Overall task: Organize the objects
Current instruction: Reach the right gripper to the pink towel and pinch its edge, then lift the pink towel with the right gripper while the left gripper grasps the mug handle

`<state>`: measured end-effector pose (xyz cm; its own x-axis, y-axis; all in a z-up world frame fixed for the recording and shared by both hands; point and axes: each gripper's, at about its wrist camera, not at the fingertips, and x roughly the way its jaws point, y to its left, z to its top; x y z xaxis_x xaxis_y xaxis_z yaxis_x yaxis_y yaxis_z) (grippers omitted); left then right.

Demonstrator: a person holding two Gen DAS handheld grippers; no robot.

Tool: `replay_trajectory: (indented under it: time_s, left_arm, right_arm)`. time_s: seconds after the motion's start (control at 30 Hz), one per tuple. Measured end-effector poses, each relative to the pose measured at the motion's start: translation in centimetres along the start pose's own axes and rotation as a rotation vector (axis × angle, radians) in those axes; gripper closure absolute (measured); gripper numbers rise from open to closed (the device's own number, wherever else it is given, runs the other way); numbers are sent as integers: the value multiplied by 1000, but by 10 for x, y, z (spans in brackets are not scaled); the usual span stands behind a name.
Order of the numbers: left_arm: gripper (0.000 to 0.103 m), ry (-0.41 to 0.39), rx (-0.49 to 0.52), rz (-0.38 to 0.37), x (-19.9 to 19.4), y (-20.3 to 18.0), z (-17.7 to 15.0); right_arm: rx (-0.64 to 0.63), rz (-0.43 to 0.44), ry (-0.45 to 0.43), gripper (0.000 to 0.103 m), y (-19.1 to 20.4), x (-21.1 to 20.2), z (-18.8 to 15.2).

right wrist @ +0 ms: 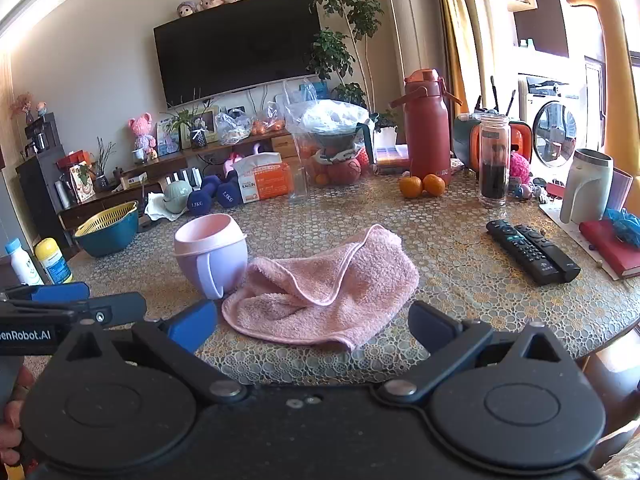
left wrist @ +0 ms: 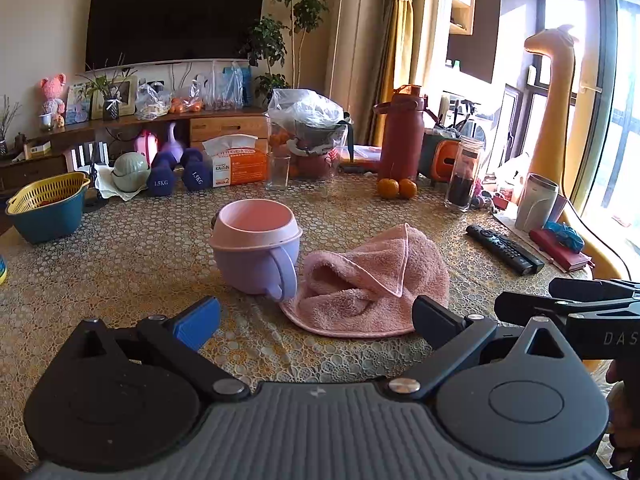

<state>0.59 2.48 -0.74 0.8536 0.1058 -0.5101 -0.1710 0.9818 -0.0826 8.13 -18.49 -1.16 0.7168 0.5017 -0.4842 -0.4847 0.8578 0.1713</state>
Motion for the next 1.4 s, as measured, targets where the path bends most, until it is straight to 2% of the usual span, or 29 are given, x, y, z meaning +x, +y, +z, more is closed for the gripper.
replay_trajectory:
  time_s: [0.13, 0.23, 0.4, 0.67, 0.9, 0.97, 1.07, 1.23, 1.33, 1.4]
  left_arm:
    - [0, 6, -4, 31, 11, 7, 4]
    - [0, -11, 29, 74, 22, 10, 9]
    - [0, -34, 70, 100, 43, 15, 24]
    - [0, -56, 161, 133, 89, 12, 47]
    - [0, -23, 235, 105, 129, 7, 52]
    - [4, 8, 257, 96, 143, 6, 51]
    - [14, 56, 298, 101, 164, 5, 49]
    - [36, 111, 373, 99, 183, 1, 44]
    - [38, 119, 397, 120, 181, 2, 43]
    - [38, 109, 385, 146, 172, 4, 43]
  right_arm:
    - [-27, -12, 28, 1, -2, 13, 3]
    - [-87, -19, 9, 2, -5, 25, 10]
    - [-152, -19, 4, 4, -17, 54, 26]
    - [-116, -30, 48, 6, -41, 122, 53]
    - [-92, -63, 114, 6, -52, 182, 57]
    - [-72, -61, 141, 6, -55, 195, 56]
    - [-51, -64, 172, 6, -58, 211, 53]
    - [-33, -58, 225, 7, -60, 232, 46]
    - [-9, -37, 261, 15, -62, 239, 43]
    - [-6, -35, 271, 17, -61, 240, 41]
